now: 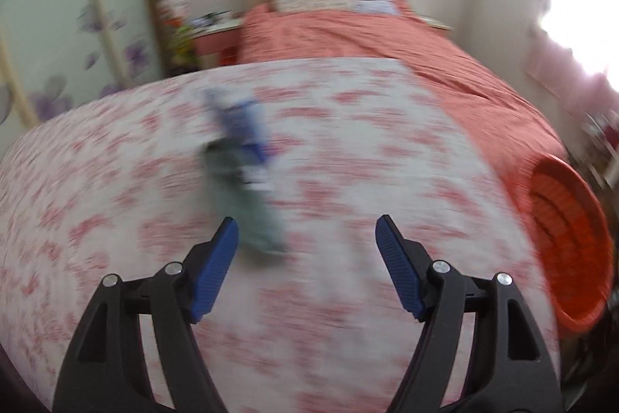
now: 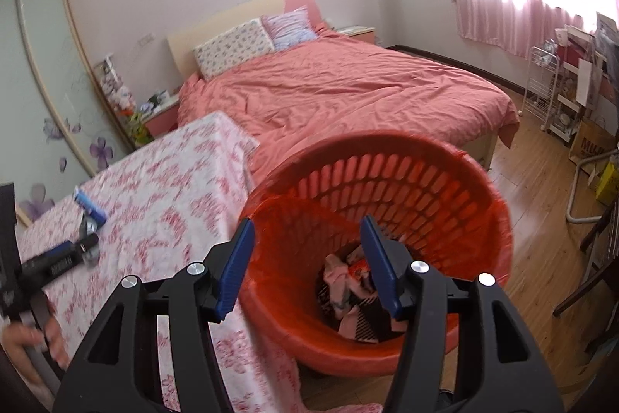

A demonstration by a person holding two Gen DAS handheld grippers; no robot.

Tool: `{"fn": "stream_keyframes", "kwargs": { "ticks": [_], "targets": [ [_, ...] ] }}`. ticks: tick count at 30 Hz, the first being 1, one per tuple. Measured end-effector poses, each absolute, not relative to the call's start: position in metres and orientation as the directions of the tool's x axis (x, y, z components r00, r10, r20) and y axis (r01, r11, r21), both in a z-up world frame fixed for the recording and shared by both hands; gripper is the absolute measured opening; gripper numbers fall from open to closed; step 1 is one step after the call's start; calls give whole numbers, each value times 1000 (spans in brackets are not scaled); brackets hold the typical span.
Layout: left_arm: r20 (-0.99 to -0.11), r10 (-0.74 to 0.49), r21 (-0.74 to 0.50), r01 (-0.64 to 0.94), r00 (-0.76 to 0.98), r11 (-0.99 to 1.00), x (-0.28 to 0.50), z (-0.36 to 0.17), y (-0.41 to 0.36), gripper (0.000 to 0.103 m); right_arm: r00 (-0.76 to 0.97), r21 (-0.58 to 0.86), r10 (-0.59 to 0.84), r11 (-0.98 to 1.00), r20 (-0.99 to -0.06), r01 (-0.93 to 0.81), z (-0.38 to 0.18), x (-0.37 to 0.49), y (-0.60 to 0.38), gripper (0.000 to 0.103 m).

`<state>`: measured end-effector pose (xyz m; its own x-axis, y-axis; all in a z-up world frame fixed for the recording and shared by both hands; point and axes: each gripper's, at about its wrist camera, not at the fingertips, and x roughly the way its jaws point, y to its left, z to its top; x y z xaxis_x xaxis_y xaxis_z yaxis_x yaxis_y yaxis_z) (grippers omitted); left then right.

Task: Collect trash
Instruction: 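Grasp the grey-green face sock with the left gripper while the right swings back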

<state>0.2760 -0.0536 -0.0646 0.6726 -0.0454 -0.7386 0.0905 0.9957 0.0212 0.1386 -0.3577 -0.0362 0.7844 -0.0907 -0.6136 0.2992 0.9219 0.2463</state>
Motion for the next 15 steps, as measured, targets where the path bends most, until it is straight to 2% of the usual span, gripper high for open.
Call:
{"fn": "stream_keyframes", "kwargs": {
  "ticks": [3,9,12,14,15],
  "targets": [
    [-759,-10,-1,15,651,1000,296,-75,-23,72,774,231,-71,934,-629,273,-40,144,-343,57],
    [-783,4,-7,-15,622,1000,323,-89,-9,72,760,213,-47,947,-648,240,-44,151,-326,57],
    [-787,8,0,-13,617,1000,335,-92,-11,56,757,210,-42,950,-653,233,-44,154,-319,57],
    [-784,16,12,-10,621,1000,338,-93,-12,33,754,209,-37,951,-655,228,-44,157,-314,57],
    [-784,-1,-1,0,621,1000,338,-92,-10,27,754,210,-33,952,-657,225,-44,158,-311,57]
  ]
}}
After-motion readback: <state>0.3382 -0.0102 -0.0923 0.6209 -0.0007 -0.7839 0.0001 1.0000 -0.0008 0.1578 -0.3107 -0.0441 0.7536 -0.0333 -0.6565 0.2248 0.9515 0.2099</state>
